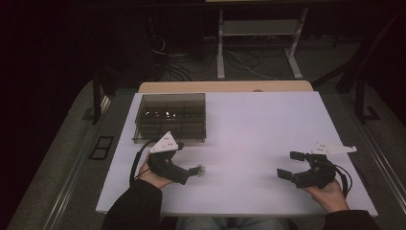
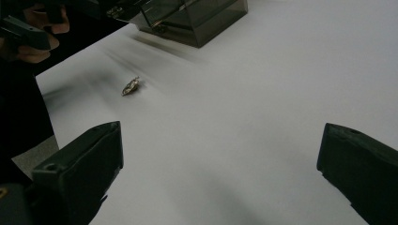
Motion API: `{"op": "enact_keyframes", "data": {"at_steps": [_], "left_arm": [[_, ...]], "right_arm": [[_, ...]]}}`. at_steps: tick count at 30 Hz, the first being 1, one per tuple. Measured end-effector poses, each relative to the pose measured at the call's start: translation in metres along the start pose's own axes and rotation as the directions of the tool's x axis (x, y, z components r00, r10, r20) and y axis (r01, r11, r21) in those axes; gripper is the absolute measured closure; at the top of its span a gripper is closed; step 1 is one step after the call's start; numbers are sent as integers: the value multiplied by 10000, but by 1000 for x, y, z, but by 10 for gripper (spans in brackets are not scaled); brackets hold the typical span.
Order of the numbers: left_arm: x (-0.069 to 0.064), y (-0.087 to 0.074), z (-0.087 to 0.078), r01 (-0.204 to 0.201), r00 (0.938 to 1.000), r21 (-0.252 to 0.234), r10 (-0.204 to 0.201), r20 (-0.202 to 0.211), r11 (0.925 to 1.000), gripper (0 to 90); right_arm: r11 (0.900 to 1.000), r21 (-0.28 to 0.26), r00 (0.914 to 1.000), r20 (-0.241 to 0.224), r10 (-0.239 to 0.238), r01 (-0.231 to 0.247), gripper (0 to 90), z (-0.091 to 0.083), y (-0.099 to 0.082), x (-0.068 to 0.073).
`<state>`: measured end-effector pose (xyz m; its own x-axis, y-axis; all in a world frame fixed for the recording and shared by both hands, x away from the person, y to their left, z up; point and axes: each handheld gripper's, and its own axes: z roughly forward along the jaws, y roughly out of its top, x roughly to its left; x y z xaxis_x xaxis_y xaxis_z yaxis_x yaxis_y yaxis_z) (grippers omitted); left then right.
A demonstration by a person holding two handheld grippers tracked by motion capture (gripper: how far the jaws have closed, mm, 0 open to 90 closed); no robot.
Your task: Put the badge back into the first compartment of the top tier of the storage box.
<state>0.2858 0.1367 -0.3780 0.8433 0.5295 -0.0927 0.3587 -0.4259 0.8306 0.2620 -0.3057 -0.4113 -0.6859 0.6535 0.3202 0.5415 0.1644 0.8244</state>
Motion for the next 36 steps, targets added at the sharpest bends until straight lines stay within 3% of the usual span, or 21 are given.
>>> {"op": "enact_keyframes", "data": {"at_steps": [27,36], "left_arm": [[-8,0,28,-431,9983,1041,386,446,9936,0],[-11,-3,36,-735,9965,1516,664,516,9857,0]], "right_arm": [[9998,192,10000,-54,-66,67,5,1,0,1],[9996,263,10000,-70,-50,52,5,2,0,1]]}}
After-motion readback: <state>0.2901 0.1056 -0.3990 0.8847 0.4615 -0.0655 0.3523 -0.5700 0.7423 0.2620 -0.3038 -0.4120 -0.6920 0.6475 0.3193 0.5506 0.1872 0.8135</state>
